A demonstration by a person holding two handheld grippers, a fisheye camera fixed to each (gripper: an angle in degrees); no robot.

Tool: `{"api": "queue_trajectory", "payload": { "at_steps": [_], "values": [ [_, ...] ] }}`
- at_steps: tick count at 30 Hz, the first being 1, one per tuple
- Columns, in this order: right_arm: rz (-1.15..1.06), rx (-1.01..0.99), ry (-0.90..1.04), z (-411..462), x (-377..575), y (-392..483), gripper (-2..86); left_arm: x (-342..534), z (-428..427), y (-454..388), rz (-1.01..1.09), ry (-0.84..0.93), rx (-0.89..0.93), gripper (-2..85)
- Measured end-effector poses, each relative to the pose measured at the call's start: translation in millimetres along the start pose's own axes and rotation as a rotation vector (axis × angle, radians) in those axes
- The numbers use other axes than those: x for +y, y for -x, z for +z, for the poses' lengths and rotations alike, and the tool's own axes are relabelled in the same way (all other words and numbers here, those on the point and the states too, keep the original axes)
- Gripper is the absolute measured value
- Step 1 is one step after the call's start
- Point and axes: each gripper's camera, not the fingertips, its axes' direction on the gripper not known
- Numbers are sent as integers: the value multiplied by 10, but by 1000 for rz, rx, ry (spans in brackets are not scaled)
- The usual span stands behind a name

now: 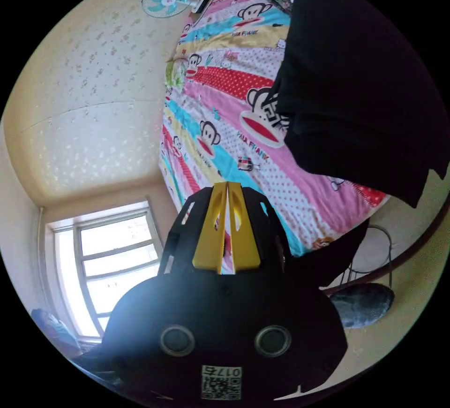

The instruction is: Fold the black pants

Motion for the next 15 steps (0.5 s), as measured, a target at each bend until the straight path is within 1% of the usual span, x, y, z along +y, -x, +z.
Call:
{"api": "queue_trajectory", "payload": {
  "at_steps": [1, 3, 4, 6, 7, 8, 9, 10, 11, 12, 13, 15],
  "values": [
    [-35, -69, -44, -27, 123, 123, 2, -57, -16, 23, 0, -4, 3, 107],
    [-89, -129, -93, -132, 319, 258, 2, -278, 12, 157, -19, 18, 12, 107],
    [-104, -124, -113, -231, 454, 298, 2, -320, 41, 191, -19, 28, 31, 101],
    [-106, -84, -123, -394, 642, 290, 1, -400, 213, 288, -27, 93, 213, 67],
    [-103, -58, -129, -508, 769, 255, 2, -394, 246, 295, -25, 110, 274, 56],
    [-104, -48, -136, -565, 837, 235, 2, -359, 269, 253, 34, 128, 427, 50],
    [-115, -33, -159, -672, 985, 198, 2, -289, 223, 133, 140, 124, 577, 46],
    [-129, -15, -189, -749, 1132, 165, 2, -245, 189, 56, 182, 122, 616, 44],
    [-134, -3, -202, -771, 1200, 150, 2, -129, 106, -160, 270, 107, 633, 41],
    [-147, 27, -218, -779, 1315, 128, 2, 16, 60, -482, 387, 116, 605, 40],
    [-166, 57, -221, -733, 1397, 119, 2, 101, 57, -677, 455, 133, 585, 40],
    [-191, 99, -197, -557, 1446, 130, 2, 573, 116, -1510, 713, 203, 525, 39]
  ]
}}
